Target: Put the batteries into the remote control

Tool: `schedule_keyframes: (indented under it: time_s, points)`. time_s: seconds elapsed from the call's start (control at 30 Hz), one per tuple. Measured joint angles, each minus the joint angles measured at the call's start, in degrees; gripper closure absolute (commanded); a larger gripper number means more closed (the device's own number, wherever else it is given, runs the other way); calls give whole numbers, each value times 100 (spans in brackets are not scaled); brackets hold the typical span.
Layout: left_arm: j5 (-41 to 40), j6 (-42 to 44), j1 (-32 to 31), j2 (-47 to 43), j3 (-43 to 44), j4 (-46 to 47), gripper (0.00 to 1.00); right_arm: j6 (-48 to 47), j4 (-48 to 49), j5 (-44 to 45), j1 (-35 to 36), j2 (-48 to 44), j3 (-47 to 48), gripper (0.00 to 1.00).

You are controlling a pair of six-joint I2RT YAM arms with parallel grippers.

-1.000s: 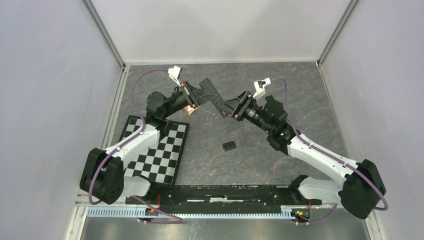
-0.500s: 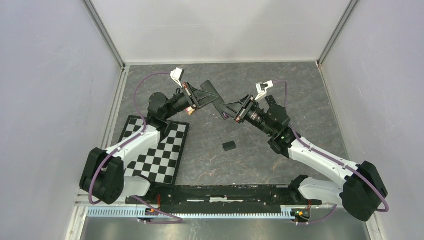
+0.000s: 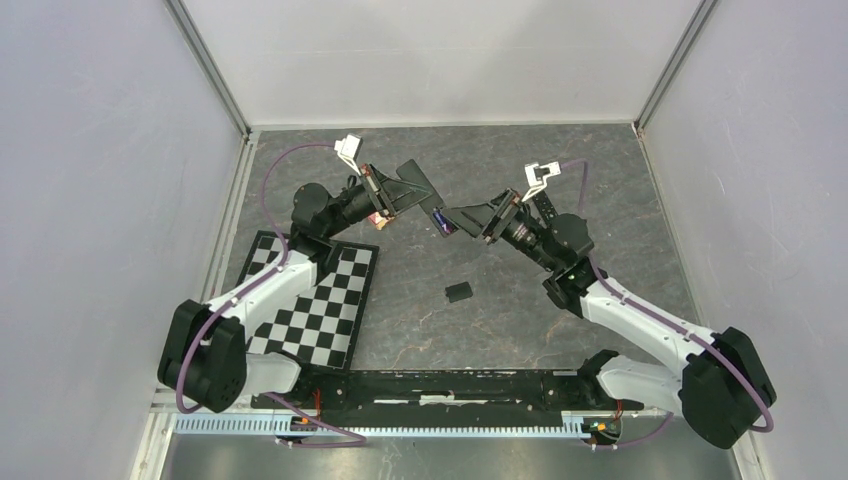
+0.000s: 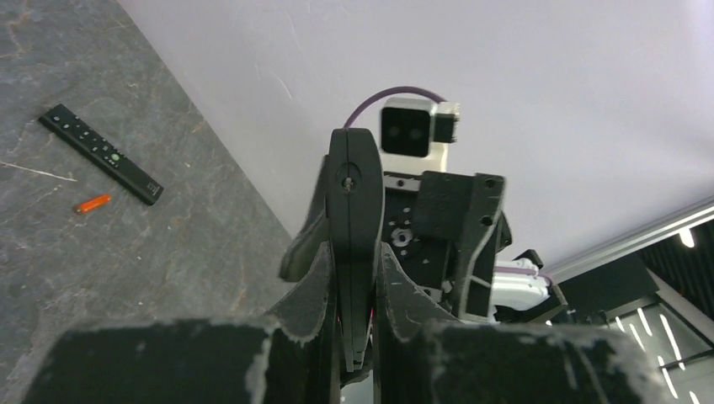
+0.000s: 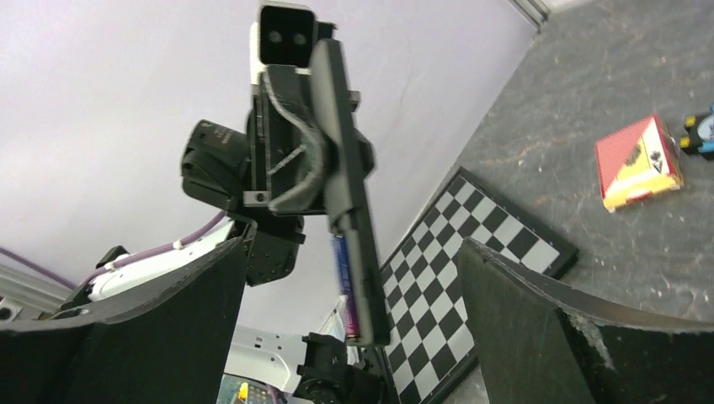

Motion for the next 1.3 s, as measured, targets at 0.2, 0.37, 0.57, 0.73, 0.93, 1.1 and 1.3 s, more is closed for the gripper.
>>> schedule_keyframes:
  time_s: [0.2,0.37,0.57,0.73,0.93,1.1,1.3]
  points:
    - [157,212,31,-46,0,-140,98,-407,177,-273,-37,-142,0,16]
    - [214,254,31,-46,0,-142,98,-922,-153,-396,-35,-140,0,43]
    - [337,264,31,-48,0,-144,98,-1475,-435,-540,-35,-131,2,60]
    - [380,282,59,-48,-11,-162,98,-1580,-363,-686,-35,37,87,71]
    - [435,341,122,-42,-96,-164,98,-1545,-157,-898,-35,304,105,77]
    - [428,415,142,-39,-98,-210,98,-1596,-166,-922,-39,356,138,47]
    - [105,831,111,-162,-96,-1108,98,-2192,-1161,-887,-223,321,339,20]
